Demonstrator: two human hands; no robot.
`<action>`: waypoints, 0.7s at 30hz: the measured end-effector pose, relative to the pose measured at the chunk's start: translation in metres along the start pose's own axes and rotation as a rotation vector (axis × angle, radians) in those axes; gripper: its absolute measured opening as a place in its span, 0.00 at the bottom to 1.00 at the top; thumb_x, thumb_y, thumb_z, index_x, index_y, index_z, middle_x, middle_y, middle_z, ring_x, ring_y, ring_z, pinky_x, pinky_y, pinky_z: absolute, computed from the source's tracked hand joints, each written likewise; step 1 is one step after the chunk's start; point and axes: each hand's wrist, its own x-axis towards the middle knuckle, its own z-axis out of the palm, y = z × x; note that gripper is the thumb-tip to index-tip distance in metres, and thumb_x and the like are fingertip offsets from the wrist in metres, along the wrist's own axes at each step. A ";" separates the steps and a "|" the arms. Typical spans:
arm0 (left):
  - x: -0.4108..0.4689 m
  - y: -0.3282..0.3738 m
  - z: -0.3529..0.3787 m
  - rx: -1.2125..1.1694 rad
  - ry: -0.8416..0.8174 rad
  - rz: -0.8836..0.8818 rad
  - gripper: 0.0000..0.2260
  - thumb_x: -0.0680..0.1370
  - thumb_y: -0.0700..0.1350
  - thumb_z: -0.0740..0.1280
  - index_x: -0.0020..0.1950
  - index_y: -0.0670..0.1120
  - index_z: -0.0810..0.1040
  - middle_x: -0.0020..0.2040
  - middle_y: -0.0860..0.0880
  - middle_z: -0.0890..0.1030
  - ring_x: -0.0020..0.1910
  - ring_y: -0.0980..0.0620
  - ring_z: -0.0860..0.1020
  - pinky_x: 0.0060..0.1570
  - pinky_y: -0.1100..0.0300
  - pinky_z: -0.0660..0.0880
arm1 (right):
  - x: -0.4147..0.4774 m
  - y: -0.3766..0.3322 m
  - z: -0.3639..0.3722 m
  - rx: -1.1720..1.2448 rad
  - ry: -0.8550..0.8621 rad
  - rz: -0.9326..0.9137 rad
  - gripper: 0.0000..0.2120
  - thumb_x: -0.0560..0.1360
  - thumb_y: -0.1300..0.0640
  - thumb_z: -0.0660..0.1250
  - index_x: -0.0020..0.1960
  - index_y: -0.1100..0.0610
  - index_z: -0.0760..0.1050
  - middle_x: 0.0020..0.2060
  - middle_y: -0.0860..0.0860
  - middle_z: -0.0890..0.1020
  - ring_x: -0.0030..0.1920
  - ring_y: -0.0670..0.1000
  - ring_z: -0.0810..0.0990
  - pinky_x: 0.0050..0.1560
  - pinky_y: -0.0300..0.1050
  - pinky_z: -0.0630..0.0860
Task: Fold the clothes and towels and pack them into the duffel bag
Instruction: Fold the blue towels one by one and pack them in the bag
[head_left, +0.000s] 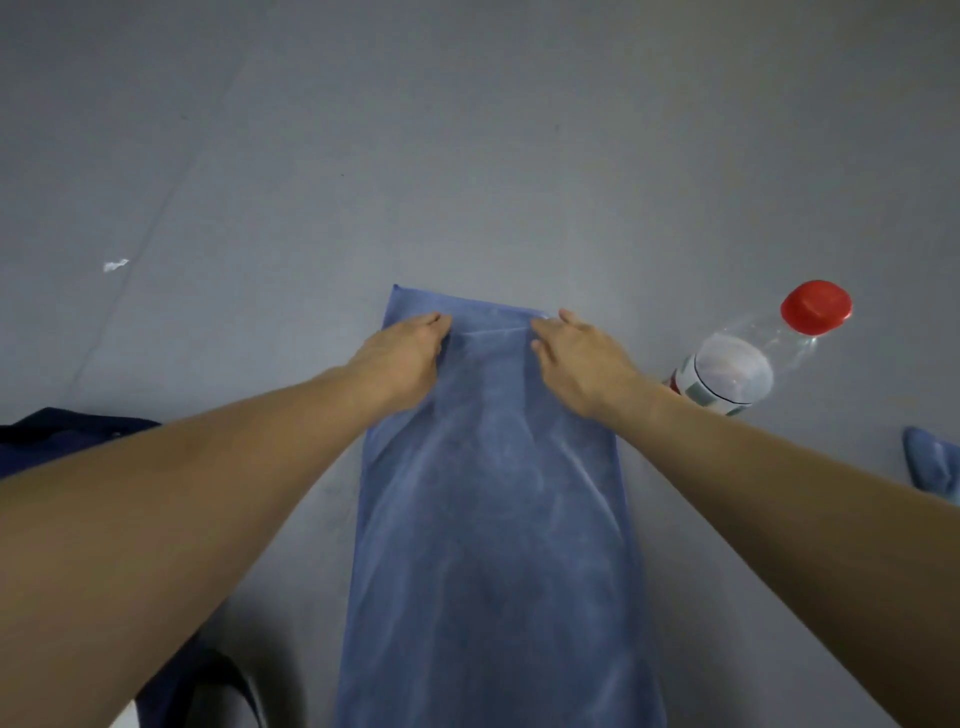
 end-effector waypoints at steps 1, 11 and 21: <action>0.006 -0.002 0.004 -0.001 -0.020 -0.001 0.14 0.82 0.42 0.58 0.67 0.43 0.72 0.64 0.44 0.77 0.60 0.39 0.77 0.52 0.52 0.70 | 0.002 0.004 0.005 -0.005 -0.017 0.015 0.16 0.84 0.52 0.51 0.67 0.56 0.70 0.71 0.60 0.70 0.73 0.61 0.66 0.70 0.57 0.67; 0.035 -0.040 0.011 0.052 0.024 -0.066 0.21 0.85 0.47 0.53 0.76 0.40 0.64 0.76 0.38 0.63 0.70 0.36 0.67 0.69 0.45 0.66 | 0.056 0.012 -0.005 -0.185 -0.043 0.032 0.23 0.85 0.45 0.45 0.77 0.48 0.61 0.79 0.46 0.59 0.80 0.57 0.49 0.73 0.71 0.50; 0.054 -0.055 -0.003 -0.031 0.142 -0.196 0.20 0.81 0.43 0.64 0.73 0.49 0.71 0.64 0.42 0.76 0.62 0.38 0.73 0.63 0.47 0.71 | 0.070 0.034 -0.004 0.069 0.227 0.145 0.18 0.80 0.61 0.58 0.68 0.50 0.73 0.60 0.55 0.76 0.59 0.60 0.74 0.51 0.49 0.70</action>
